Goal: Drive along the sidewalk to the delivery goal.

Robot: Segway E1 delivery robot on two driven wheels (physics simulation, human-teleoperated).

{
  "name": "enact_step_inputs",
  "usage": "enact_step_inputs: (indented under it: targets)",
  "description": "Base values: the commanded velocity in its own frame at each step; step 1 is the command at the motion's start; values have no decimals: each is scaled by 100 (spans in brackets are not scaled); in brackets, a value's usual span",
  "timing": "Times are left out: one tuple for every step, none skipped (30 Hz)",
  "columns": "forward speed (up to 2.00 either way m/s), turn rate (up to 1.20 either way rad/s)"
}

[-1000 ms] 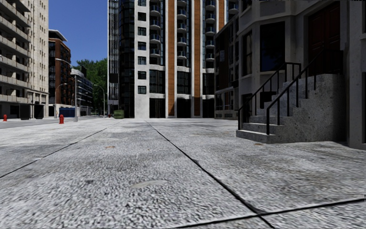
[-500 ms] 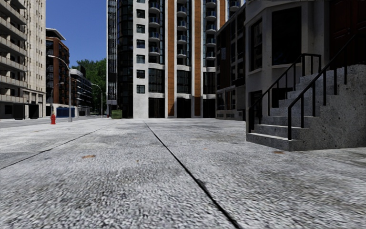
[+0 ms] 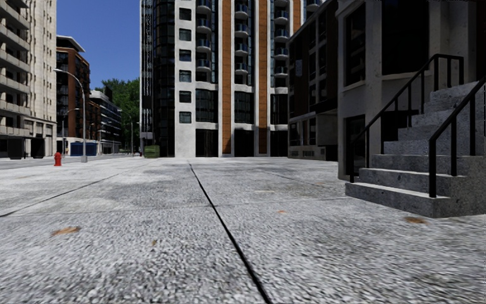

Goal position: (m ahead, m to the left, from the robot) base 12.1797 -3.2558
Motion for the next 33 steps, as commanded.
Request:
enact_step_inputs:
  targets:
    - [200,0]
    - [200,0]
    - [200,0]
    - [200,0]
    - [200,0]
    - [200,0]
    - [200,0]
    - [200,0]
    - [200,0]
    - [200,0]
    - [200,0]
    - [200,0]
    - [200,0]
    - [200,0]
    - [200,0]
    - [200,0]
    - [200,0]
    - [200,0]
    - [200,0]
    - [200,0]
    - [200,0]
    - [200,0]
    - [200,0]
    - [200,0]
    - [200,0]
    - [200,0]
    - [200,0]
    - [200,0]
    - [200,0]
    - [200,0]
    - [200,0]
    - [200,0]
    - [196,0]
